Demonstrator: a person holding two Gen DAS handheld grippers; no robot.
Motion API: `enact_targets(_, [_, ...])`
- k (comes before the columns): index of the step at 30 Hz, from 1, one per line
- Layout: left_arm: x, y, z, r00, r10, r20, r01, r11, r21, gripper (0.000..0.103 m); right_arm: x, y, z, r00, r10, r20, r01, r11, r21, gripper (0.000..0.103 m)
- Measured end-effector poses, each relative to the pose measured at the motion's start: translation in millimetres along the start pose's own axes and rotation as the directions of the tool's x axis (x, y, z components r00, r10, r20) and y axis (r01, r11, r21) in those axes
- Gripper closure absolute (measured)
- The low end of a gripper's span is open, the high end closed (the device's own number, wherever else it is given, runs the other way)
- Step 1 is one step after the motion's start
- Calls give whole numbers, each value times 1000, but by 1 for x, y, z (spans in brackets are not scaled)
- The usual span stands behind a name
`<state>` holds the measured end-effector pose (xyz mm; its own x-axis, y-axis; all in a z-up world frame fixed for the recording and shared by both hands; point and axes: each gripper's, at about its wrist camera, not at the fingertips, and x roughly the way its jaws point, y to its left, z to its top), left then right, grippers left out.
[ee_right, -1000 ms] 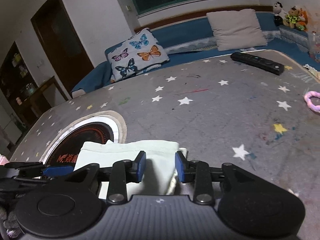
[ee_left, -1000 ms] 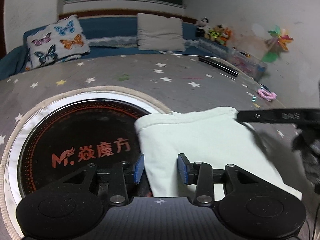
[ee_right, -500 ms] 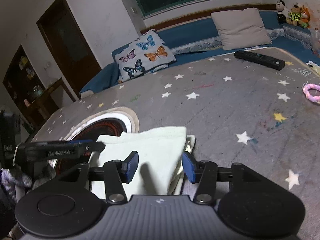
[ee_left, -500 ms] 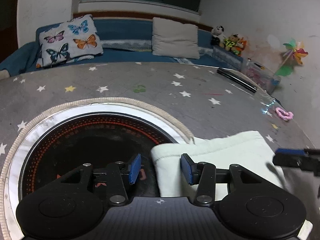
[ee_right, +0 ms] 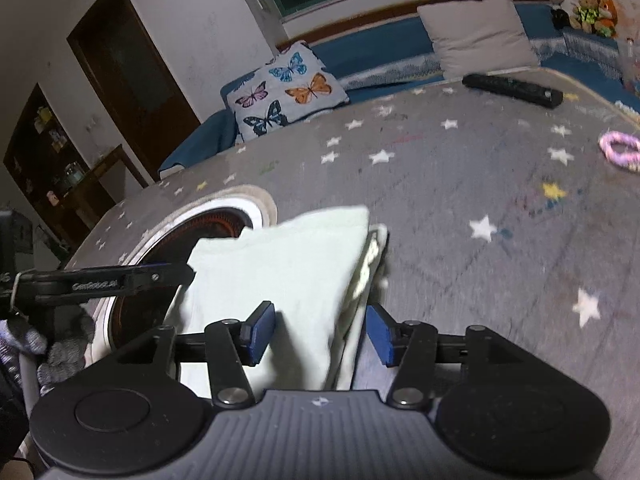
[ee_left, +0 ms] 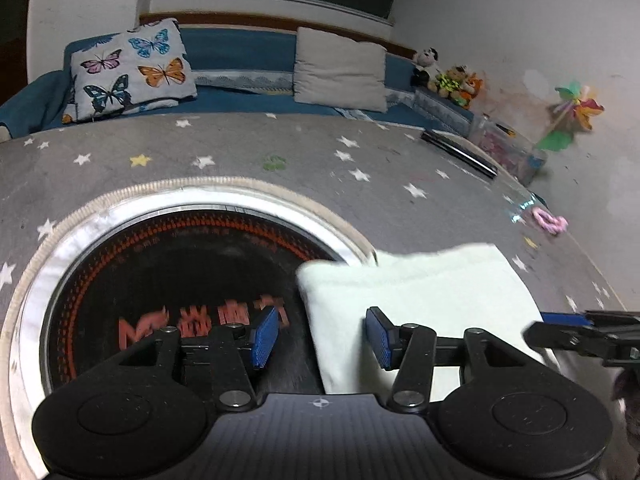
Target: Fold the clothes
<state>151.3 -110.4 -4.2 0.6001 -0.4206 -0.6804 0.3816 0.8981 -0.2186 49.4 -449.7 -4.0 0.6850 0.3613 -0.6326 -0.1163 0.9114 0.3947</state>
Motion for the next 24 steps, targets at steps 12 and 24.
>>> enact_targets(12, [-1,-6,-17,999,-25,-34,24,999,-23,54,7,2,-9,999,-2,32,0,999,39,49])
enact_targets(24, [-5,-14,-13,999,-48,-13,48,998,-35,93,5,4,-12,997,42,72,-47,996,76,83])
